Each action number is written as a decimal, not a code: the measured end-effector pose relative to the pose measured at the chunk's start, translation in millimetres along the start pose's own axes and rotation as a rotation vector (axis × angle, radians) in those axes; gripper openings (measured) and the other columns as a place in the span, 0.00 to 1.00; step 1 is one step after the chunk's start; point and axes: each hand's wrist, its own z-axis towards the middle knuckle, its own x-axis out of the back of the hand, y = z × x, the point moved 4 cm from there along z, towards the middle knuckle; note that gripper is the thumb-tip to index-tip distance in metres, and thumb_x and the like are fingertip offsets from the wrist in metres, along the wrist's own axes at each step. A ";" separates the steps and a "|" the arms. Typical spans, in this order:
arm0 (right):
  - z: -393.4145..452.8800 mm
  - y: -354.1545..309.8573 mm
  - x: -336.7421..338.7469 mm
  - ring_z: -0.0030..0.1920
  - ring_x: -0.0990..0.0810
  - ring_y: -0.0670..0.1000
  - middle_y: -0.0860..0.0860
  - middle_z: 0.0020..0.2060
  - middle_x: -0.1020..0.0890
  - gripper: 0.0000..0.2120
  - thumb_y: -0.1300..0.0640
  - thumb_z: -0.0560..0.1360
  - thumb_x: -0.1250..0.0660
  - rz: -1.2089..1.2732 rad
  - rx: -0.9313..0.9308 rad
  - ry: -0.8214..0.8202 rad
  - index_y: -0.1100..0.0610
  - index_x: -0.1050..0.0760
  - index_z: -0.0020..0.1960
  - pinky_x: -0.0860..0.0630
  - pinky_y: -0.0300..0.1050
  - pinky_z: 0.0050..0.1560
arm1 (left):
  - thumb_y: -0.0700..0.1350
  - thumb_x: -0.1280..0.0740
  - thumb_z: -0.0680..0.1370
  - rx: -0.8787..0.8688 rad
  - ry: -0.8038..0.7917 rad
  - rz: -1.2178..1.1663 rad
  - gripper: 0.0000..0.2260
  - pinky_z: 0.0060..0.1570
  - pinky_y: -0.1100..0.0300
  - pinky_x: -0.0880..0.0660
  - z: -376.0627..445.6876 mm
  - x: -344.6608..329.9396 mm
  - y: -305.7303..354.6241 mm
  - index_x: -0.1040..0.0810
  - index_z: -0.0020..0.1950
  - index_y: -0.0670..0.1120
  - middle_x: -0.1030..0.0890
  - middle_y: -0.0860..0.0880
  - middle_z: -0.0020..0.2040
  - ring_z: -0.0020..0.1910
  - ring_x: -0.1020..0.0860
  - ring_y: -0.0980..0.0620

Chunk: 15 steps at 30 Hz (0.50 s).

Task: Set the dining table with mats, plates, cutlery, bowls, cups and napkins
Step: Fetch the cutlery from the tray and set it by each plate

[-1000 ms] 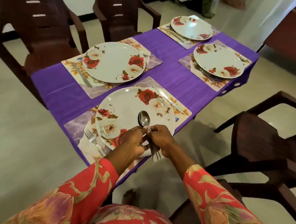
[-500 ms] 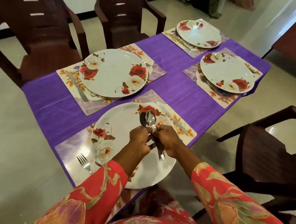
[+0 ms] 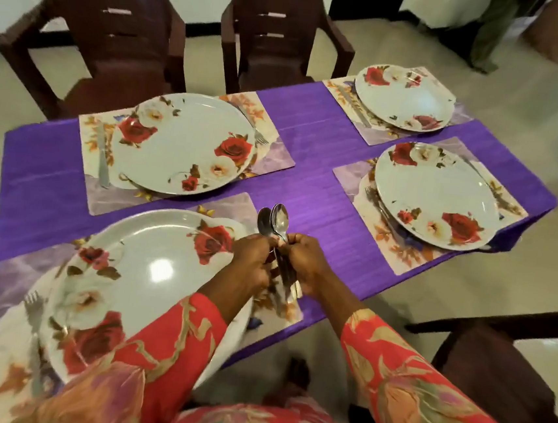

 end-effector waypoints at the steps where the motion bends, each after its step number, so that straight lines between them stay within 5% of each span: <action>1: 5.0 0.4 15.6 0.30 0.23 0.52 0.57 0.32 0.21 0.12 0.66 0.77 0.38 -0.023 0.004 -0.011 0.57 0.25 0.36 0.23 0.48 0.35 | 0.30 0.39 0.75 -0.002 0.021 -0.007 0.11 0.32 0.60 0.29 3.4 -13.4 -6.5 0.28 0.36 0.44 0.27 0.48 0.25 0.24 0.27 0.55; 4: 17.4 1.7 57.2 0.38 0.23 0.57 0.63 0.37 0.21 0.11 0.65 0.76 0.37 -0.076 0.009 -0.026 0.57 0.24 0.36 0.23 0.60 0.45 | 0.31 0.38 0.75 0.011 0.038 0.007 0.11 0.25 0.64 0.30 11.8 -50.1 -21.4 0.28 0.36 0.44 0.29 0.51 0.17 0.17 0.29 0.56; 7: 35.1 3.2 95.5 0.40 0.21 0.59 0.69 0.43 0.19 0.08 0.62 0.74 0.35 -0.151 0.022 -0.026 0.57 0.24 0.37 0.24 0.65 0.45 | 0.33 0.38 0.76 0.015 0.037 0.007 0.11 0.30 0.60 0.29 25.4 -85.2 -32.2 0.27 0.36 0.45 0.27 0.52 0.18 0.24 0.27 0.54; 12: 48.1 -11.6 151.7 0.31 0.25 0.51 0.56 0.31 0.22 0.12 0.64 0.76 0.37 -0.175 0.037 0.001 0.56 0.27 0.35 0.31 0.35 0.24 | 0.33 0.37 0.77 -0.008 0.063 0.036 0.10 0.25 0.65 0.29 44.6 -134.7 -43.2 0.26 0.38 0.45 0.25 0.51 0.18 0.16 0.27 0.57; 15: 63.2 -14.0 180.6 0.28 0.29 0.48 0.53 0.29 0.25 0.10 0.64 0.76 0.38 -0.190 0.038 0.006 0.57 0.27 0.37 0.36 0.31 0.19 | 0.32 0.38 0.76 -0.021 0.082 0.059 0.10 0.19 0.69 0.30 57.3 -161.3 -47.0 0.27 0.38 0.44 0.26 0.51 0.18 0.15 0.27 0.57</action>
